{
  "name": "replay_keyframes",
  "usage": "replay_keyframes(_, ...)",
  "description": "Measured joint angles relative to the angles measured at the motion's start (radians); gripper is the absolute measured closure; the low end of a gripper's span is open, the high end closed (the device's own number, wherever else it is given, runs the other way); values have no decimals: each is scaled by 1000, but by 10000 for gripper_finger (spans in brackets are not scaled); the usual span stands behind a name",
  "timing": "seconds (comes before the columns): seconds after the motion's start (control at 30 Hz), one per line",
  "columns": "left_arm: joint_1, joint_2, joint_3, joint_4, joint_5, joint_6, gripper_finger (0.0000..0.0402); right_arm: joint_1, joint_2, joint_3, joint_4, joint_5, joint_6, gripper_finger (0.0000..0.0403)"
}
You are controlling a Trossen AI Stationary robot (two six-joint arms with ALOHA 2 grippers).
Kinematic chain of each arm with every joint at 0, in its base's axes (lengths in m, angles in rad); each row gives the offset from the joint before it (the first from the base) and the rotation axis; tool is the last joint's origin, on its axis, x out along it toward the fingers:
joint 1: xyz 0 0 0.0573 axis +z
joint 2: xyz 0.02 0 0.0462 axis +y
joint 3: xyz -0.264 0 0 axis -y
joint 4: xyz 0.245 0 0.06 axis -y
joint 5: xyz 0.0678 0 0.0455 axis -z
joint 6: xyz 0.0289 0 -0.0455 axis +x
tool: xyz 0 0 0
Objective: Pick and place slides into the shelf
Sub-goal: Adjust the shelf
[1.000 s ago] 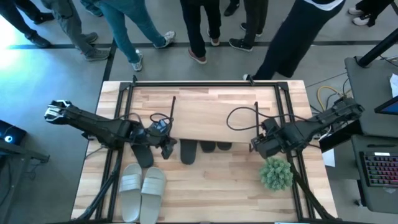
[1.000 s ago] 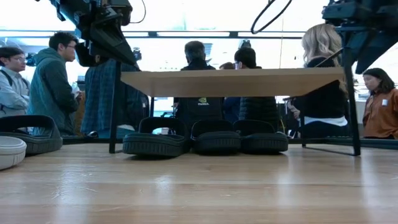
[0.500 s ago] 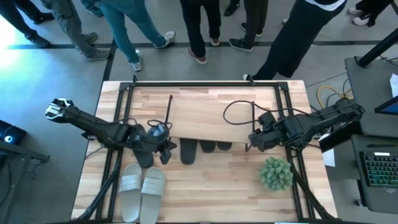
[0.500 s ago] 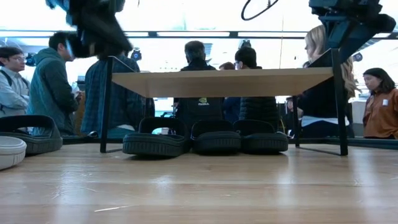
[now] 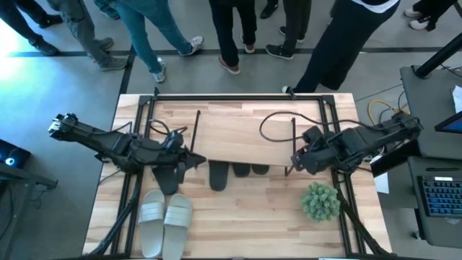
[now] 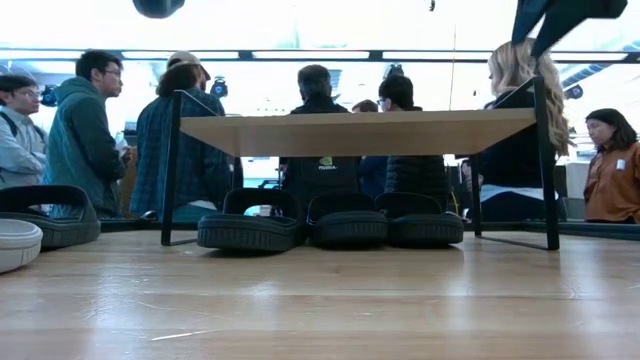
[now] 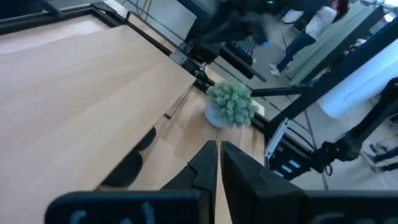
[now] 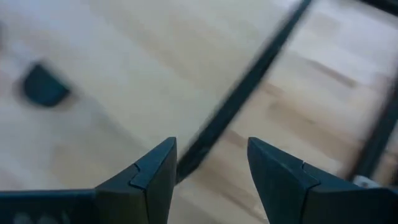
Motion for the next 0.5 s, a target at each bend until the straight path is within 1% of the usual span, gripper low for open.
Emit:
replay_keyframes(0.07, -8, 3, -1, 0, -2, -2, 395, 44, 5, 22, 53, -18, -25, 213)
replay_keyframes(0.13, -44, 7, -3, -33, 1, -10, 395, 88, 20, 34, 129, -51, -47, 213)
replay_keyframes(0.23, -127, 41, -4, -76, 10, -13, 397, 144, 67, 40, 234, -75, -57, 213)
replay_keyframes(0.37, -246, 115, 33, -156, -4, -20, 401, 198, 162, 56, 258, -80, -57, 213)
replay_keyframes(0.43, -317, 167, 67, -245, -36, -74, 401, 220, 215, 65, 259, -88, -57, 213)
replay_keyframes(0.5, -374, 228, 98, -333, -76, -167, 401, 238, 265, 69, 259, -102, -56, 213)
